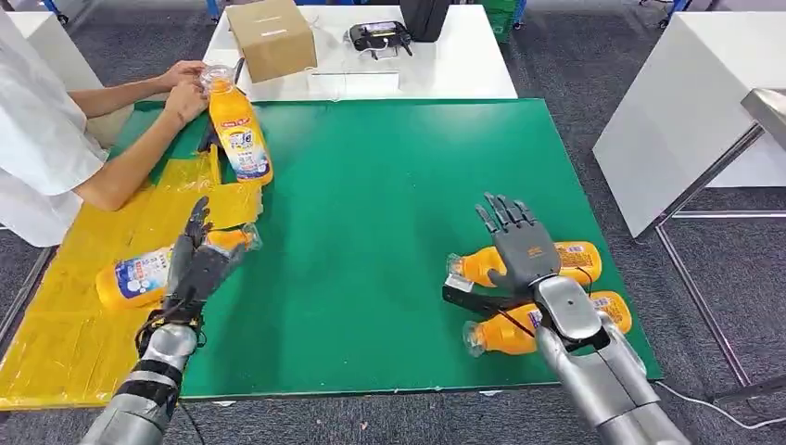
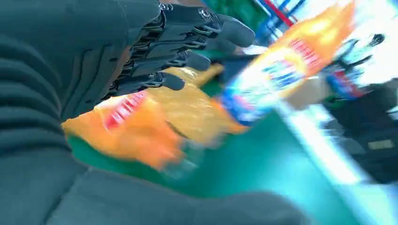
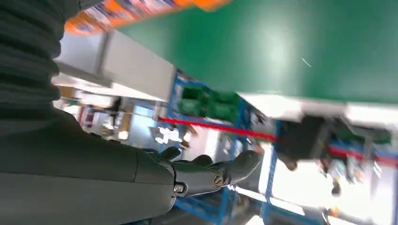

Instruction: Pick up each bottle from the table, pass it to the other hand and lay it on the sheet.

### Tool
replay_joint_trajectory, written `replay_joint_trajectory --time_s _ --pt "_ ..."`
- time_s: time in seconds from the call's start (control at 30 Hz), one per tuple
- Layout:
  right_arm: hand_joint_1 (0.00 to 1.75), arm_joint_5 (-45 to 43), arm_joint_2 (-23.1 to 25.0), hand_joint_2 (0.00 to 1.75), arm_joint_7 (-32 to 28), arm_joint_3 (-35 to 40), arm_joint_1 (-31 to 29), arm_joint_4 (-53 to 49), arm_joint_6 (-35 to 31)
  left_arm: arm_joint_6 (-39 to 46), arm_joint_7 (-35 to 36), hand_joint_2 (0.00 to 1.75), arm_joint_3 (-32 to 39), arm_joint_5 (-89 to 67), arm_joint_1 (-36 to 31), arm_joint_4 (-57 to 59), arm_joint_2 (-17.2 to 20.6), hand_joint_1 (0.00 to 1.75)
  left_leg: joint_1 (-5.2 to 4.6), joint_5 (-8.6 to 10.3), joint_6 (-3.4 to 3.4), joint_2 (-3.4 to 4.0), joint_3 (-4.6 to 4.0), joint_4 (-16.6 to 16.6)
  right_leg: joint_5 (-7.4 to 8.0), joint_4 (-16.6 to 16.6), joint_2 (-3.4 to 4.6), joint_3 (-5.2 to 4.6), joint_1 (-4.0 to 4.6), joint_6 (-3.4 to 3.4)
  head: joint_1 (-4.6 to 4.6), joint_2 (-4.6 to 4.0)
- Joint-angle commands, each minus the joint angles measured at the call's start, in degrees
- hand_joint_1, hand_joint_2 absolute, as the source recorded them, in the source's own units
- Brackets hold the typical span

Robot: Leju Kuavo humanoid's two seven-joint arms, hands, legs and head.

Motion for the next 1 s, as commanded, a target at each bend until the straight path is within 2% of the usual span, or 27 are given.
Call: replay_joint_trajectory --time_s 0.03,0.2,0.37,0.53,0.67,0.7,0.83,0.87,0.9,0.93,0.97,1.0 --pt "0.0 -0.2 -2.3 1.75 -0.4 -4.1 -7.0 19.5 2.0 -8.6 -1.1 0.0 0.7 11.6 10.0 -28.4 -3.2 0.0 0.08 -0.1 -0.05 -0.05 0.07 0.0 -0.08 0.0 0.16 0.11 0.05 -0.05 0.0 0.0" --pt "0.0 -6.5 -5.5 1.75 -4.9 -7.5 -5.0 22.8 6.4 -11.3 -3.3 0.0 -2.9 16.3 14.7 -36.7 -3.3 0.0 0.11 -0.23 -0.06 -0.14 0.27 0.0 -0.2 0.0 0.19 0.33 0.05 -0.07 0.0 0.0" --pt "0.0 -7.2 -6.3 1.75 -4.5 -7.9 -5.1 25.2 6.5 -11.2 -4.5 0.0 -5.5 16.9 16.5 -39.8 -2.8 0.0 0.1 -0.25 -0.01 -0.2 0.24 0.0 -0.21 -0.1 0.13 0.32 0.04 -0.06 0.02 0.0" --pt "0.0 -7.0 -5.7 1.75 -3.4 -8.8 -9.2 37.0 5.7 -10.6 -6.6 0.0 -11.1 17.3 17.8 -43.7 -1.9 0.0 0.09 -0.24 -0.01 -0.19 0.17 0.0 -0.22 -0.1 0.21 0.25 0.04 0.05 -0.02 0.0" --pt "0.0 -4.1 -4.2 1.75 -2.2 -7.2 -13.9 48.2 6.1 -10.6 -8.0 0.0 -14.7 19.5 15.6 -42.9 -1.3 0.0 0.13 -0.19 0.0 -0.32 0.26 0.0 -0.21 -0.1 0.07 0.37 0.06 0.06 0.02 0.0" --pt "0.0 -2.9 -3.4 1.75 -2.3 -6.3 -14.7 49.9 5.9 -10.5 -8.0 1.75 -15.0 20.4 14.9 -42.3 -1.3 0.0 0.14 -0.17 0.01 -0.22 0.26 0.0 -0.17 -0.1 0.12 0.34 0.08 0.06 -0.02 0.0" --pt "0.0 -2.5 -2.6 1.75 -1.8 -6.1 -15.1 50.3 5.9 -10.4 -8.0 1.75 -15.0 20.7 14.3 -41.6 -1.2 0.0 0.16 -0.19 0.01 -0.25 0.59 0.0 -0.17 -0.2 0.14 0.63 0.09 0.03 0.0 0.0" --pt "0.14 -1.9 -2.6 1.75 -1.8 -5.6 -15.2 50.3 5.9 -10.5 -8.1 1.75 -14.9 21.0 14.4 -41.6 -1.1 0.0 0.15 -0.17 0.03 -0.24 0.67 -0.1 -0.18 -0.2 0.12 0.65 0.08 0.02 0.0 0.0" --pt "0.54 -0.8 -2.0 1.75 -2.0 -4.8 -15.6 50.7 5.4 -10.9 -8.0 1.75 -15.0 21.9 14.2 -41.2 -1.2 0.0 0.18 -0.19 0.0 -0.25 0.73 0.0 -0.19 -0.2 0.21 0.67 0.1 -0.05 0.0 0.0" --pt "1.4 -0.3 -1.2 1.75 -2.8 -4.2 -15.9 50.7 5.2 -11.1 -7.9 1.75 -15.0 22.4 14.0 -40.9 -1.3 0.0 0.16 -0.22 0.08 -0.14 0.81 0.0 -0.23 -0.2 0.19 0.55 0.08 -0.09 0.0 0.0" --pt "1.75 0.5 -0.2 1.75 -3.3 -3.4 -16.4 51.2 5.1 -11.4 -7.9 1.75 -15.0 22.9 13.8 -40.4 -1.4 0.0 0.16 -0.25 0.09 -0.19 0.87 0.0 -0.28 -0.2 0.21 0.53 0.08 -0.07 0.02 0.0" --pt "1.75 0.7 0.2 1.75 -3.1 -3.3 -16.7 51.3 5.2 -11.4 -8.0 1.75 -15.0 23.0 13.7 -40.3 -1.5 0.0 0.18 -0.41 0.04 -0.06 0.95 0.0 -0.34 -0.2 0.24 0.41 0.1 0.02 0.02 0.0"
